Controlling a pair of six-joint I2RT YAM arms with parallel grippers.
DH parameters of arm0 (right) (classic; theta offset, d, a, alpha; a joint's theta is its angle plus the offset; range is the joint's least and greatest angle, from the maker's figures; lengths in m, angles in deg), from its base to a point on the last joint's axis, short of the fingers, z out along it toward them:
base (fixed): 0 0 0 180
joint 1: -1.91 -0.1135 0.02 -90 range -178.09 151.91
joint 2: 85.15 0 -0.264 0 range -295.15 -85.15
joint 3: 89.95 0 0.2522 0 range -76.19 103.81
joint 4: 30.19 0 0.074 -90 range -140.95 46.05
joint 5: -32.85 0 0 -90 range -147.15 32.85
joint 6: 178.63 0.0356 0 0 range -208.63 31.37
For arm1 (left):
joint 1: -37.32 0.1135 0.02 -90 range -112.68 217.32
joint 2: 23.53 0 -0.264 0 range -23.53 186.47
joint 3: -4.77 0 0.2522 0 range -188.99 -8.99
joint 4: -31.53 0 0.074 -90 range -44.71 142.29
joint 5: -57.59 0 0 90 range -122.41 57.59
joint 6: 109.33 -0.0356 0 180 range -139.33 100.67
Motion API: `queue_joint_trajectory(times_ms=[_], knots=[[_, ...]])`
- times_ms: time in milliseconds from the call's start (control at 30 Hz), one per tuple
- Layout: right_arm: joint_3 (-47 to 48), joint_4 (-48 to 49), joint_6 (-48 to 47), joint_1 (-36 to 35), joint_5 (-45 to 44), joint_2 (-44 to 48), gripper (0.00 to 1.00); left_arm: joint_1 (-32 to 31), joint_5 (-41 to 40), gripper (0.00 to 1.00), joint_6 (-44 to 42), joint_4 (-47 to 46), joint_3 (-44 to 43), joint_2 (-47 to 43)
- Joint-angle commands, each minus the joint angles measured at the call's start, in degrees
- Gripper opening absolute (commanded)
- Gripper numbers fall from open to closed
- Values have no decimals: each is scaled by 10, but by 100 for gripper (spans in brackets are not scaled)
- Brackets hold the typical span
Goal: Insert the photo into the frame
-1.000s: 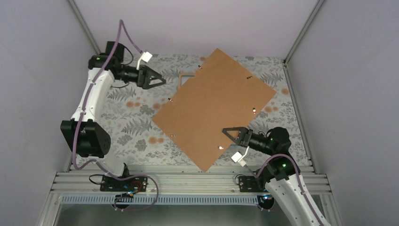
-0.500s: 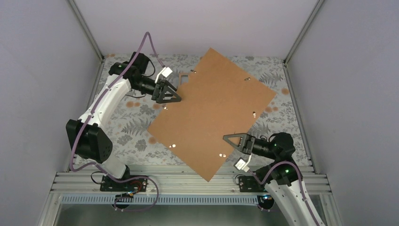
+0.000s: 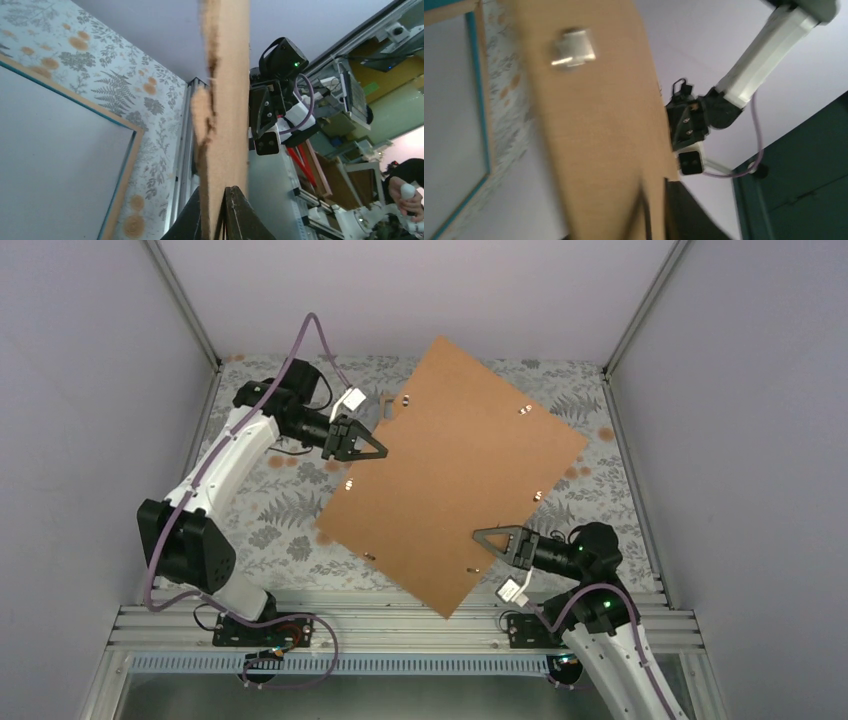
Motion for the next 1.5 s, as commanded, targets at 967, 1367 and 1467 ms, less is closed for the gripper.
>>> queue_joint_trajectory(times_ms=[967, 1367, 1467], knots=[[-11, -109, 582, 8, -476, -124, 100, 107, -117, 2, 655, -850, 348, 2], [227, -120, 852, 109, -314, -463, 100, 106, -143, 2, 784, -987, 368, 95], [281, -131, 917, 154, -256, -538, 96, 106, -150, 2, 796, -1001, 367, 109]])
